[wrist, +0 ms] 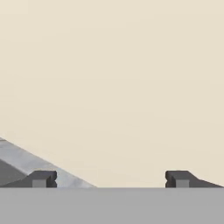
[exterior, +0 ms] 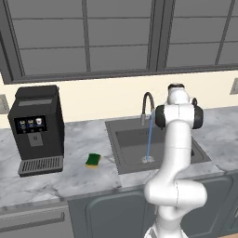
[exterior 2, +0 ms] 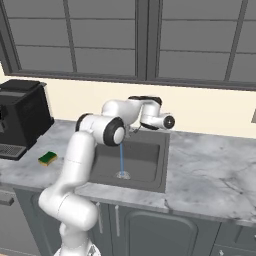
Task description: Soak the sponge with water for a few seconds and then drop it inside the sink.
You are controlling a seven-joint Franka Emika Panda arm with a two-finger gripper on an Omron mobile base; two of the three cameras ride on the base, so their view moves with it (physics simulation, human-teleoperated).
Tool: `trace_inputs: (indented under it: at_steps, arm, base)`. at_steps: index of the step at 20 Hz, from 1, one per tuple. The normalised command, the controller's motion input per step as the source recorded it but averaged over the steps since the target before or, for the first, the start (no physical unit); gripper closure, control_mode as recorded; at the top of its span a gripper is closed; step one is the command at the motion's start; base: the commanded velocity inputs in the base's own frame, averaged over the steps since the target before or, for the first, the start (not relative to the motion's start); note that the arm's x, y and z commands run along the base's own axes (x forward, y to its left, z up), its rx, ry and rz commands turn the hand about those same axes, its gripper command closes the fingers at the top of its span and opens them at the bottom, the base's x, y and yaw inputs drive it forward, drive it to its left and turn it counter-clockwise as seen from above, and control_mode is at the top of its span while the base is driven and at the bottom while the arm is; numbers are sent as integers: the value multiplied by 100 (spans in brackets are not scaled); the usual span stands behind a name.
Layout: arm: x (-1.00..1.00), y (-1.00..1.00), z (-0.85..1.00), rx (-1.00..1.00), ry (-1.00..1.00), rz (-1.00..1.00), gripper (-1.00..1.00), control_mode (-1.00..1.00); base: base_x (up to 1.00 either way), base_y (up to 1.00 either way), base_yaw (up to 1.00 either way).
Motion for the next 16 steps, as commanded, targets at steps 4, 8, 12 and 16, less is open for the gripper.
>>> trace_inputs:
  at_steps: [4, 8, 12, 16]
  arm:
    - [-55, -10, 22, 0, 0, -5, -100, -100]
    - [-66, 0, 22, 0, 0, -4, -100, -100]
    - [-74, 1, 31, 0, -1, -4, -100, -100]
    - [-62, 5, 37, -1, -2, -4, -100, -100]
  base:
    - [0, 0, 0]
    - [0, 0, 0]
    - [0, 0, 0]
    - [0, 0, 0]
